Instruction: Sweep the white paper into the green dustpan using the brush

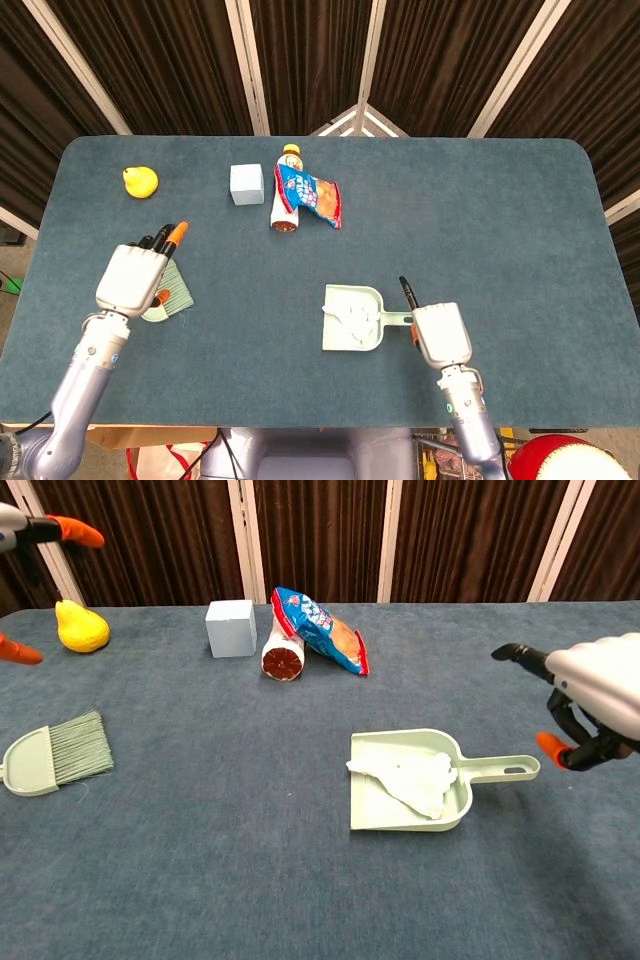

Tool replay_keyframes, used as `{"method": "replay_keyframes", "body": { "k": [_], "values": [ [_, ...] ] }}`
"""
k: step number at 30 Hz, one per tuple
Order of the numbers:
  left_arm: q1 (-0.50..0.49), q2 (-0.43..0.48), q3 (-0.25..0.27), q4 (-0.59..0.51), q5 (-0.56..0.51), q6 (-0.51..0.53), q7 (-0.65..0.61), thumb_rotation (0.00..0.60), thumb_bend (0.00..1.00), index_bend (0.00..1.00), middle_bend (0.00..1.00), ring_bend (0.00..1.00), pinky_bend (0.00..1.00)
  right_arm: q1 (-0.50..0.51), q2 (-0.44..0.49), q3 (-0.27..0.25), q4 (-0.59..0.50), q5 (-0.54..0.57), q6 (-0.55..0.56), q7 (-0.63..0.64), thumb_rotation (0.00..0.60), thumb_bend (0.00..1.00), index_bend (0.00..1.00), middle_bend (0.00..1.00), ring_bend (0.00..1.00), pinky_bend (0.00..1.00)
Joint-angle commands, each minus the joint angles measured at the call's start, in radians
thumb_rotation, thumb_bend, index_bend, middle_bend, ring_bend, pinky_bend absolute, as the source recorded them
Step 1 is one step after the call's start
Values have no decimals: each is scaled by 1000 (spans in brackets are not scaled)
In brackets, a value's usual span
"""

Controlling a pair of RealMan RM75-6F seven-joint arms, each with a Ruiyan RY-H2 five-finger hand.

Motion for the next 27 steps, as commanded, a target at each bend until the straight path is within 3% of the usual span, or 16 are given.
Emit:
{"method": "replay_keyframes", "body": {
  "k": [1,6,7,9,12,16,22,27],
  "values": [
    [57,41,24,-22,89,38,-128,600,0,0,28,182,464,-15,47,-6,-11,-34,8,49,600,479,0,491,451,594],
    [144,96,73,-23,192,96,-289,600,0,0,0,13,284,-48,147,-46,-29,-88,3,138,600,471,0,95,47,141],
    [168,106,87,-21,209,113,-324,600,0,0,0,2,243,-57,170,-60,-29,-109,4,161,600,462,0,32,8,74],
    [213,122,113,-13,246,145,-398,600,0,0,0,0,196,-78,215,-83,-23,-157,19,211,600,447,0,0,0,19],
    [285,139,152,7,301,202,-525,600,0,0,0,0,123,-116,272,-113,3,-237,61,303,600,403,0,0,0,0],
    [368,138,202,117,413,294,-607,600,0,0,0,0,41,-178,327,-150,65,-327,136,446,600,374,0,0,0,0],
    [467,74,238,314,488,399,-657,600,0,0,0,0,31,-266,376,-192,171,-427,242,599,600,368,0,0,0,0],
    [508,50,230,410,475,423,-661,600,0,0,0,0,31,-317,379,-185,247,-454,314,687,600,368,0,0,0,0]
  ]
}}
